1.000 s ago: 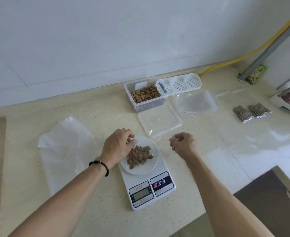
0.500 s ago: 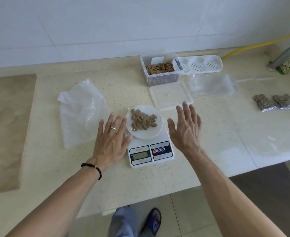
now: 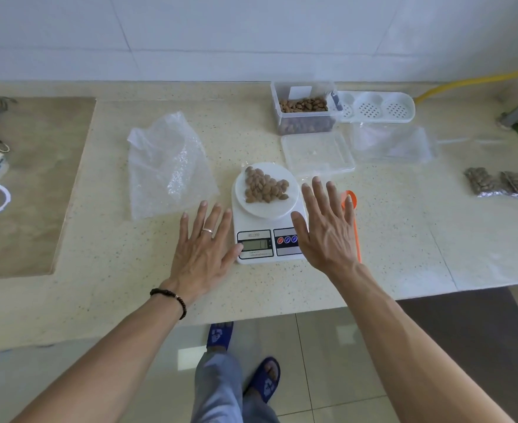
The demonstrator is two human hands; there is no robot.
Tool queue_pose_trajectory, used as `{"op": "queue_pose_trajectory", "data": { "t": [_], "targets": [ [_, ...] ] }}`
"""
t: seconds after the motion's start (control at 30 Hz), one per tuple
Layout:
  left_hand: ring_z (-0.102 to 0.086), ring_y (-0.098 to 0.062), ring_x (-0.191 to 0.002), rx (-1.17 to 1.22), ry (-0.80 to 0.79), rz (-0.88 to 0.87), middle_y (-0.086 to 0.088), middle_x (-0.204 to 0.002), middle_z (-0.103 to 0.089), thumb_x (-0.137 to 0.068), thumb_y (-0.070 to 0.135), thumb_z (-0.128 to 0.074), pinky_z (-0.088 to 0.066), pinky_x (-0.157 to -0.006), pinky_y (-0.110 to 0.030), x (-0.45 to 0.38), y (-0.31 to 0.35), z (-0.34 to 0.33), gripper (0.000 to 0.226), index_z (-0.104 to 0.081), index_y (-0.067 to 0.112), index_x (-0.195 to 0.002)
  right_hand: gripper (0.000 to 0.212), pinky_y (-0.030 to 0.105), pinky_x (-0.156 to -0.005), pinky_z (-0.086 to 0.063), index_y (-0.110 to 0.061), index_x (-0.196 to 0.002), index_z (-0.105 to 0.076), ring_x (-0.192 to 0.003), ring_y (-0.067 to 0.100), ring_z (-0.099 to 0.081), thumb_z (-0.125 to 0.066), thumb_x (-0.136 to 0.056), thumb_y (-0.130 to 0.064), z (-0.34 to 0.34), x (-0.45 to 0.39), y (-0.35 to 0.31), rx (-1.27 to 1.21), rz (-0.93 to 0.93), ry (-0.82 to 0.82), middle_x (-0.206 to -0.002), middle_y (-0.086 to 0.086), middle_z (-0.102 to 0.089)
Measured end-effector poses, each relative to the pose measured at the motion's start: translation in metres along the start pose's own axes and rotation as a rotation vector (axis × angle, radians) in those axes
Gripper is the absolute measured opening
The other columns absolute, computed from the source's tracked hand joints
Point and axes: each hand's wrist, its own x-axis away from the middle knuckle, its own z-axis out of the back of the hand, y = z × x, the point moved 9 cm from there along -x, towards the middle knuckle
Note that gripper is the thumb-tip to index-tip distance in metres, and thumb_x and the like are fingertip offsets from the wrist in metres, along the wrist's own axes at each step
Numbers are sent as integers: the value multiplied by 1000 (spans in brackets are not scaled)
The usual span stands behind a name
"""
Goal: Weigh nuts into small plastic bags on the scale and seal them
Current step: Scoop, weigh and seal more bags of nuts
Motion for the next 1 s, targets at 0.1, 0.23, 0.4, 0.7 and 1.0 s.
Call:
{"op": "queue_pose_trajectory", "data": {
  "t": [0.1,0.23,0.4,0.7,1.0],
  "targets": [
    [-7,-32,-149,-6,6,-7,-14,-159,-22,-98,58,-16,-8,-118,-57,-1,0,2,73,-21,9,-152,68,45,-118,11,-22,-157,-6,-152,21,7,-7,-97,-55,2,-2,-2,-2,-1,-4,-165,0,2],
    [-6,-31,-149,-11,13,-43,-13,-159,-20,-98,59,-14,-7,-118,-56,-13,2,9,74,-22,9,-152,67,41,-116,13,-22,-157,-7,-152,21,7,-10,-98,-53,6,-10,-2,-27,-6,-8,-165,0,2],
    [-1,-30,-149,-14,-5,-115,-12,-161,-15,-98,60,-8,-2,-119,-54,-45,9,18,74,-16,11,-153,71,46,-121,-2,-22,-156,-16,-152,23,-2,-8,-95,-59,12,-24,14,-144,-98,31,-165,3,-8],
    [-18,-31,-147,100,-33,-345,-12,-153,-34,-96,56,-20,-10,-117,-57,-146,73,37,70,-29,10,-149,45,36,-88,-43,-10,-138,-44,-111,27,-57,-49,-99,-33,21,-9,104,-595,-713,112,-117,8,-65],
    [-42,-29,-131,210,-302,-361,-17,-138,-49,-97,49,-37,-24,-113,-48,-224,137,11,64,-22,12,-148,15,25,-55,-51,-9,-103,-60,-63,16,-65,-65,-89,-10,-29,-8,101,-1205,-1025,-4,-86,11,-72]
  ]
}}
